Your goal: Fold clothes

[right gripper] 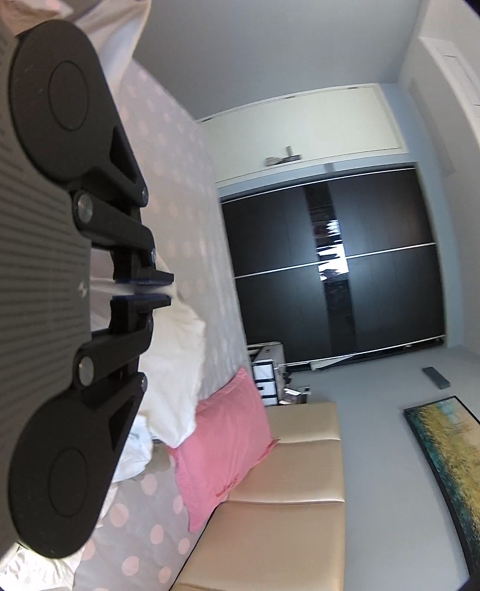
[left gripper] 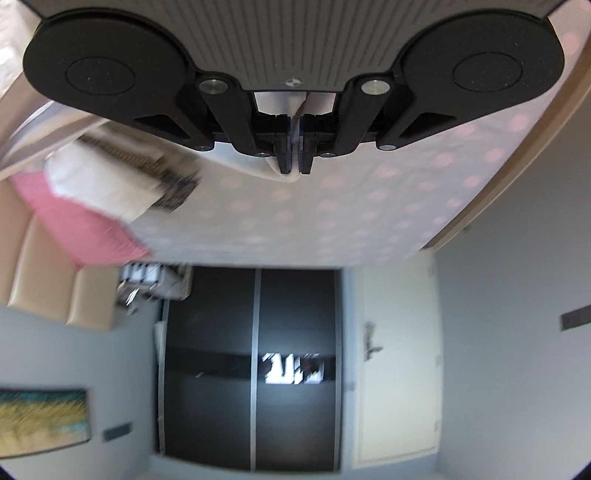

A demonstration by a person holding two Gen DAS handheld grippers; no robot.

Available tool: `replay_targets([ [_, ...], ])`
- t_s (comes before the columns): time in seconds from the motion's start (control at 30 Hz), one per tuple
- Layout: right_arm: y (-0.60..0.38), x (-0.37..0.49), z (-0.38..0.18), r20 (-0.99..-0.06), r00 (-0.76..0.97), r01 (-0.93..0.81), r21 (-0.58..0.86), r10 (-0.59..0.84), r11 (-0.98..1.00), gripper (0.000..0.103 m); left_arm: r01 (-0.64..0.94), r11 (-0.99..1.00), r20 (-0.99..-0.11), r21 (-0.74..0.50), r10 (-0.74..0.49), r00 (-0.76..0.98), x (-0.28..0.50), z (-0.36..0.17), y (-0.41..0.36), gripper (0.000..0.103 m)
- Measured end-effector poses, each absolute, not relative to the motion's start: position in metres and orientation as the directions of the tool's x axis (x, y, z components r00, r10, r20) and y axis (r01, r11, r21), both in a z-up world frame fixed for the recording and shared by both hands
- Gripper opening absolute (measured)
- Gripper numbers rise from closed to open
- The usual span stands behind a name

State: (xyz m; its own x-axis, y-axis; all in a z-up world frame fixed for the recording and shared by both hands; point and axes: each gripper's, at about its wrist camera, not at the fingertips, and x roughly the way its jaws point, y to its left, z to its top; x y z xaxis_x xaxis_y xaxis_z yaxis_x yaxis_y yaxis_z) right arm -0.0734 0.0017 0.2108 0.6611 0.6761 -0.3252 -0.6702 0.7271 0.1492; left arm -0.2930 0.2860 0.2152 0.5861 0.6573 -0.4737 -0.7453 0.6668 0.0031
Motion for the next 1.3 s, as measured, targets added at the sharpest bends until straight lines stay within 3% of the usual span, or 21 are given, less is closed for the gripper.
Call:
replay_targets([
  [0.3, 0.046, -0.053, 0.103, -0.621, 0.650, -0.576, -0.026, 0.438, 0.817, 0.006, -0.766, 0.640, -0.752, 0.059, 0.533, 0.387, -0.357, 0.090, 0.316, 0.002],
  [0.43, 0.056, -0.044, 0.060, -0.688, 0.664, -0.534, -0.162, 0.293, 0.830, 0.006, -0.755, 0.649, -0.841, 0.096, 0.459, 0.287, -0.379, 0.038, 0.325, 0.002],
  [0.57, 0.060, -0.031, 0.033, -0.738, 0.633, -0.538, -0.202, 0.234, 0.819, 0.006, -0.720, 0.682, -0.895, 0.125, 0.391, 0.214, -0.383, 0.003, 0.328, 0.002],
  [0.7, 0.071, -0.028, 0.023, -0.767, 0.596, -0.582, -0.210, 0.237, 0.786, 0.009, -0.701, 0.706, -0.913, 0.099, 0.345, 0.219, -0.380, -0.007, 0.333, 0.003],
  [0.83, 0.081, -0.035, 0.027, -0.758, 0.596, -0.622, -0.227, 0.265, 0.750, 0.010, -0.692, 0.712, -0.891, 0.120, 0.384, 0.241, -0.373, 0.003, 0.332, 0.016],
  [1.03, 0.100, -0.046, 0.034, -0.760, 0.531, -0.725, -0.177, 0.375, 0.666, 0.027, -0.653, 0.751, -0.860, 0.100, 0.396, 0.323, -0.337, 0.017, 0.322, 0.024],
  [1.3, 0.141, -0.067, 0.003, -0.798, 0.290, -0.889, -0.020, 0.529, 0.457, 0.027, -0.508, 0.858, -0.882, -0.073, 0.182, 0.434, -0.263, -0.003, 0.285, 0.026],
])
